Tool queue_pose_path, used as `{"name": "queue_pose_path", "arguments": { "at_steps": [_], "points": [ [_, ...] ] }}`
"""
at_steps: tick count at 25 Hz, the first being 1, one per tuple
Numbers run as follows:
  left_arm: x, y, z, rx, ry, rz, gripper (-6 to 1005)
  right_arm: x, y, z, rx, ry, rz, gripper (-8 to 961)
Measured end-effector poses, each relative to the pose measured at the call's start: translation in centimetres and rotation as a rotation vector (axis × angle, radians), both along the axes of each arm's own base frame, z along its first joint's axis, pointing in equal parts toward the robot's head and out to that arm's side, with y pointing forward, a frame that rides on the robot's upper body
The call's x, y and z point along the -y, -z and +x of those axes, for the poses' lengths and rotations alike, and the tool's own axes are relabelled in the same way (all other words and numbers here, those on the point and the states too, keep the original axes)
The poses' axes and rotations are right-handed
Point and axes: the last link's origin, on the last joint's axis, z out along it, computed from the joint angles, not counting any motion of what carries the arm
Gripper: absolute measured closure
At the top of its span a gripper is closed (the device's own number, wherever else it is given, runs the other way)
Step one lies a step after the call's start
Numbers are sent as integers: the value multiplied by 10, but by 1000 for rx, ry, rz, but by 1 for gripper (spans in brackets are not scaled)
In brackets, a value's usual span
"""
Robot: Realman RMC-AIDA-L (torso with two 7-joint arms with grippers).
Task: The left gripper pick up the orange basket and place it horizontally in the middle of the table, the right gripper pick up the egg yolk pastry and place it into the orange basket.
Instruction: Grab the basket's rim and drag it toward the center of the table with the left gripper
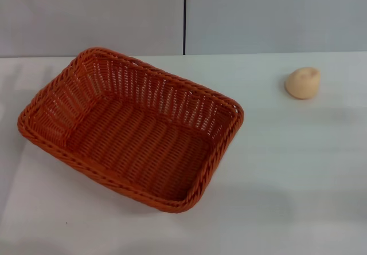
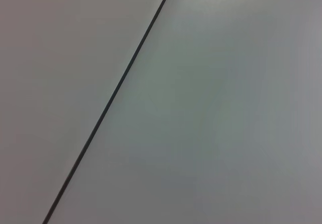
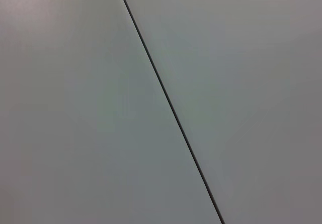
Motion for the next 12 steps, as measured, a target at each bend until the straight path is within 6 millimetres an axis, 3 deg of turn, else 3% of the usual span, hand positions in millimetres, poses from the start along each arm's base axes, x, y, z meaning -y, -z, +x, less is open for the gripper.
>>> {"name": "queue_pose_path", "arguments": {
  "at_steps": [12],
  "points": [
    [1, 1, 3, 2, 27, -8, 252, 2, 2, 3, -11, 18, -8, 226]
  ]
}}
